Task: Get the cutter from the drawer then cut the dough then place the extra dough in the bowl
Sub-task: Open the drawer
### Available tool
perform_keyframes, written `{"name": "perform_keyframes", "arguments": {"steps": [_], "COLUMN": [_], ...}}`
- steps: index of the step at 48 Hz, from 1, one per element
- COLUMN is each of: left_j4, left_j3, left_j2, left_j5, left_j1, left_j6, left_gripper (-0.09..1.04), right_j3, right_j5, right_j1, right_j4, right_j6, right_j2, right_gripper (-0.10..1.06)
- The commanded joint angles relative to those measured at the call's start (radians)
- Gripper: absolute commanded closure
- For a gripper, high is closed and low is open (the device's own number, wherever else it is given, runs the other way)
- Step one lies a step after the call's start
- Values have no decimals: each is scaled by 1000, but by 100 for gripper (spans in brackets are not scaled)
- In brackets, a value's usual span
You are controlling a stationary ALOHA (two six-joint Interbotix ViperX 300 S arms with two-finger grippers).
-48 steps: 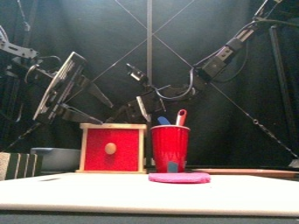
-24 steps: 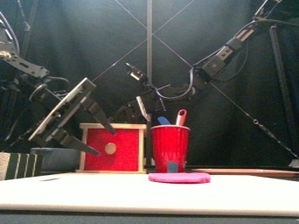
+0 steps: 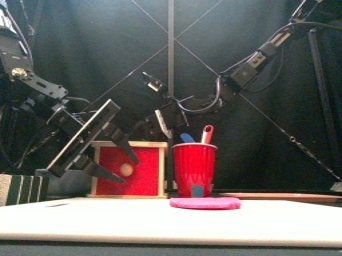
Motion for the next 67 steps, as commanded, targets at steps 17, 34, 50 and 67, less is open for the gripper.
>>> {"name": "perform_keyframes", "arguments": {"steps": [17, 34, 50, 67], "left_j4": [-32, -41, -66, -63], "left_j3": [-6, 11, 25, 20], "left_j2": [14, 5, 2, 3], "left_j5": [-6, -5, -6, 26], "left_j1": [12, 11, 6, 3], "left_j6": [44, 84, 106, 107], "left_gripper": [32, 30, 30, 39], "right_j3": [-2, -5, -6, -6], "right_j5": [20, 20, 20, 20], "right_j1": [23, 28, 31, 32], "right_j4": [0, 2, 3, 3], "right_j6": [0, 2, 2, 3], "right_j2": [0, 0, 0, 0], "right_gripper": [95, 95, 95, 95]}}
